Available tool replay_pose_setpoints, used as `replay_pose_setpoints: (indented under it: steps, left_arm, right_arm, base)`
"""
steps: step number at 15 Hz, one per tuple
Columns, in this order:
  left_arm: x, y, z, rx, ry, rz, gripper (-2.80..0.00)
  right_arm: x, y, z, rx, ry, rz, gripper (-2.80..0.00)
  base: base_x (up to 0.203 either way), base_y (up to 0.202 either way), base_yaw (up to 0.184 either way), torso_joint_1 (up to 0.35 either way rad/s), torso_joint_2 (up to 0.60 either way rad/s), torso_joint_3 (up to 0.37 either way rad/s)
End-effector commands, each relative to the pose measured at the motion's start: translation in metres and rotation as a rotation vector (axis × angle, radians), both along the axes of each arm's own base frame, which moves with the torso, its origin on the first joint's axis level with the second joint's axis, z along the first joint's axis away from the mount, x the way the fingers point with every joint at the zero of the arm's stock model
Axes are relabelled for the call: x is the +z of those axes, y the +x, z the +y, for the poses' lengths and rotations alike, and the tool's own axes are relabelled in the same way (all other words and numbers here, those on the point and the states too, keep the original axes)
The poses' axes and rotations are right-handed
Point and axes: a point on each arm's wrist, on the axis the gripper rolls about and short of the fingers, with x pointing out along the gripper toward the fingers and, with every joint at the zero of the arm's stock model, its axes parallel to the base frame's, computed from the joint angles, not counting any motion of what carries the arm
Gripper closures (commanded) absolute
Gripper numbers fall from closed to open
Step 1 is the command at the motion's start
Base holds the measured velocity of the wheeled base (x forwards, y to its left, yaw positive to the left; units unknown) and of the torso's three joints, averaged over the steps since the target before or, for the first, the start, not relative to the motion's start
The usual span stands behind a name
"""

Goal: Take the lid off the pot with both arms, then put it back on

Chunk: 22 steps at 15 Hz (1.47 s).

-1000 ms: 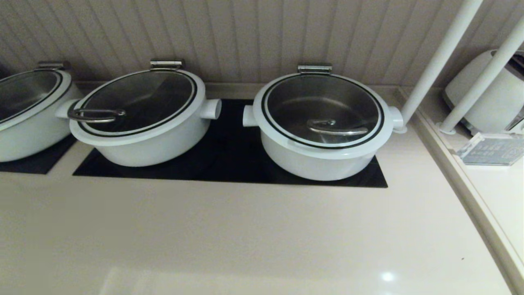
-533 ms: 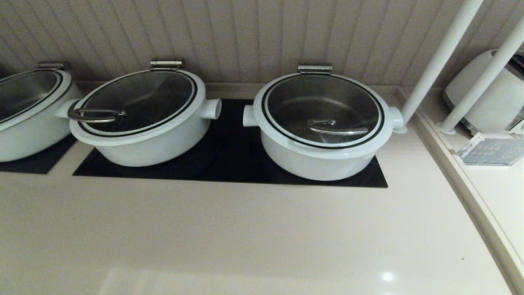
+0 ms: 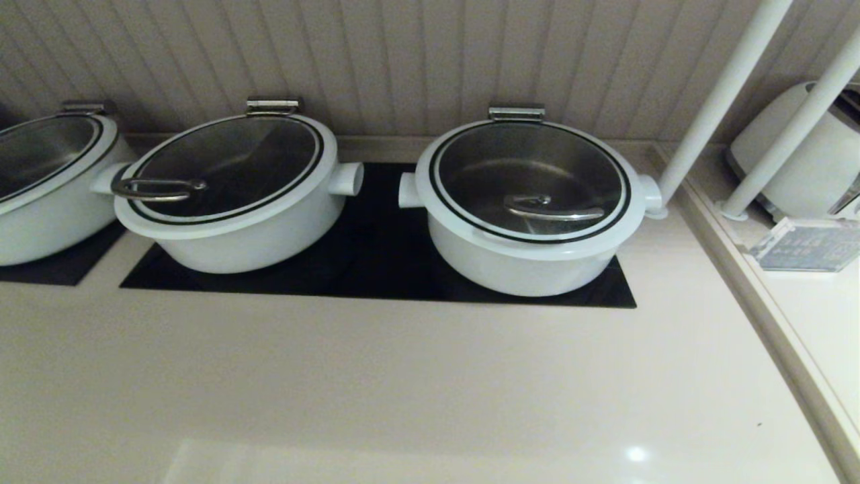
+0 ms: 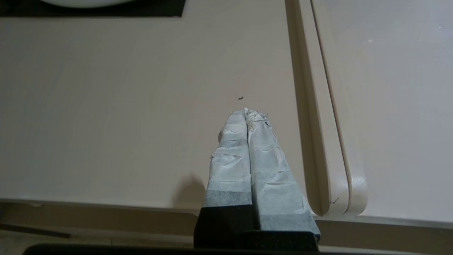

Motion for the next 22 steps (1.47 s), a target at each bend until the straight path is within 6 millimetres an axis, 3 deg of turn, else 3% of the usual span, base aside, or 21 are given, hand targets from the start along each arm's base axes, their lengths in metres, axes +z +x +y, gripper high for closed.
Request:
replay_pose_setpoints:
  steps: [1,22]
  left_arm:
    - [0.0001,0.0001,0.0000,0.001,-0.001,0.000,0.00]
    - [0.0001,0.0001,0.0000,0.000,-0.001,0.001,0.00]
  right_arm:
    - [-0.0008,-0.0028,0.0000,-0.002,0.001,-0.038,0.00]
    - [-0.0010,-0.0028,0.0000,-0.002,-0.003,-0.037,0.00]
  base:
    - [0.000,0.000,0.000,0.000,0.00,0.000]
    - [0.000,0.000,0.000,0.000,0.00,0.000]
